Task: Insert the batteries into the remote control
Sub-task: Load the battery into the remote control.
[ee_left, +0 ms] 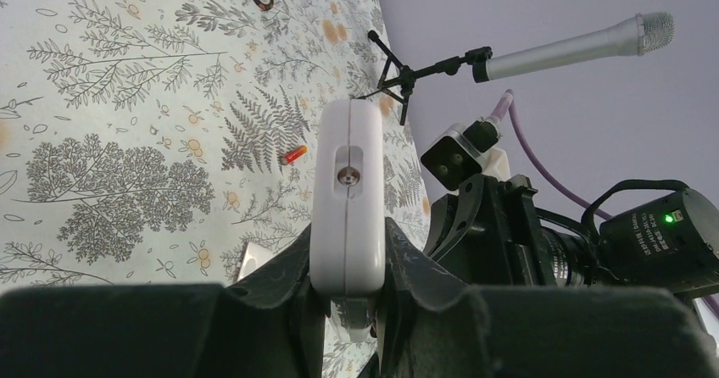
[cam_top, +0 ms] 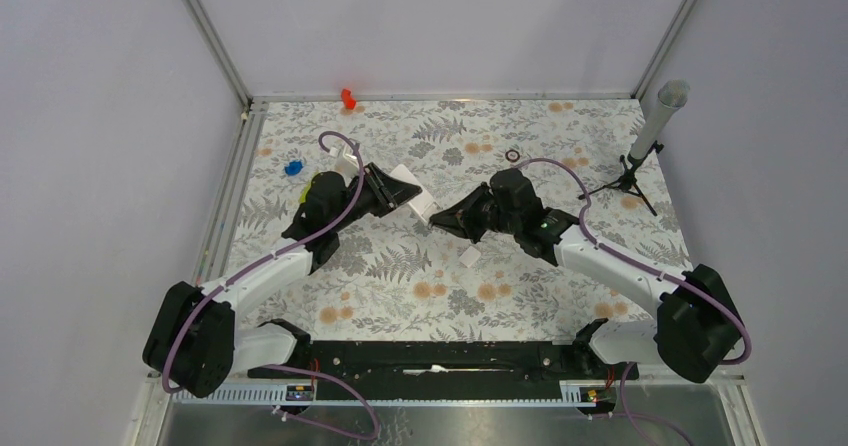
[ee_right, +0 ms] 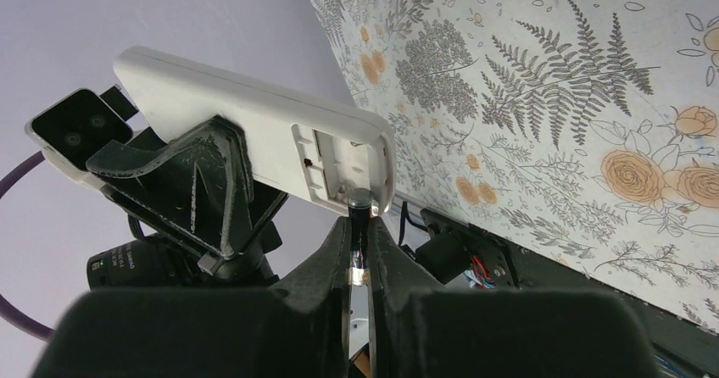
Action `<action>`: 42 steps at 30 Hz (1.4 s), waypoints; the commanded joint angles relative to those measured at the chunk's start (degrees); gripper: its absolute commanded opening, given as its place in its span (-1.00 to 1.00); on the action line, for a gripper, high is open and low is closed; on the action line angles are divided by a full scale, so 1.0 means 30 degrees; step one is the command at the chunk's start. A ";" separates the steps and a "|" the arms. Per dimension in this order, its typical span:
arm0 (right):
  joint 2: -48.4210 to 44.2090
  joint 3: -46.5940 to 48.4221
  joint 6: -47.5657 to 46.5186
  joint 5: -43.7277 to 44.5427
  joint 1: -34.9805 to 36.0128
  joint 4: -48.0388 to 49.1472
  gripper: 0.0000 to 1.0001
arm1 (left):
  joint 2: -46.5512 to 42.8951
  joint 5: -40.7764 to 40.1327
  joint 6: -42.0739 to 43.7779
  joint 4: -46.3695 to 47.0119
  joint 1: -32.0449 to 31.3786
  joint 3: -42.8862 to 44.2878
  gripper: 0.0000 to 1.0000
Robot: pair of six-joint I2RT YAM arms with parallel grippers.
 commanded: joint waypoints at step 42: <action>0.0552 0.0016 0.2642 0.0252 0.0184 -0.0109 -0.71 | -0.0398 0.0259 0.1526 0.4531 -0.0151 -0.1327 -1.00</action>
